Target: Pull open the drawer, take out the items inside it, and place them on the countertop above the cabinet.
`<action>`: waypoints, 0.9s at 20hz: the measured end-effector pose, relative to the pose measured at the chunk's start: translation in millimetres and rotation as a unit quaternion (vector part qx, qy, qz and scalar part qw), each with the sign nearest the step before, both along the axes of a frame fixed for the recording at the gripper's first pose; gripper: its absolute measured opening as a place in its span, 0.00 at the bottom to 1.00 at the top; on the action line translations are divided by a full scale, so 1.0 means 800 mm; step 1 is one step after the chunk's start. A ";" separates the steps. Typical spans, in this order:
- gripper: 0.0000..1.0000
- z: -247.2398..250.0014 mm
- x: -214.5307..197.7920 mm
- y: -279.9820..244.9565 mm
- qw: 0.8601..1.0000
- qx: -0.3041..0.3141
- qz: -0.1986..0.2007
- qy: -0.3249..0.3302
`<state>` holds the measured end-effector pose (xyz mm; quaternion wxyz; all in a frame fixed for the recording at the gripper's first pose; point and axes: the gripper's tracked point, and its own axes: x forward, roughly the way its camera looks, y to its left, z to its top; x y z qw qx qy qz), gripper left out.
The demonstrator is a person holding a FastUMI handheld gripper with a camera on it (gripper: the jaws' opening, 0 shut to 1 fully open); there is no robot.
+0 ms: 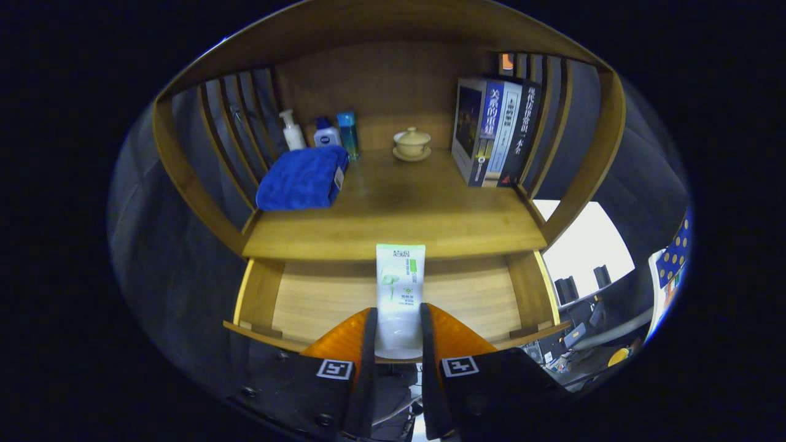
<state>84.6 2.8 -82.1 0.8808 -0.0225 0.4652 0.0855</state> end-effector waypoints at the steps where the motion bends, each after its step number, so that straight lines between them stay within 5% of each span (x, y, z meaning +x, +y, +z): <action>1: 0.39 0.006 0.008 0.005 1.000 0.006 0.001 -0.007; 8: 0.39 0.015 0.092 0.031 0.999 0.005 -0.013 -0.035; 18: 0.39 -0.050 0.193 0.083 0.999 -0.005 -0.016 -0.039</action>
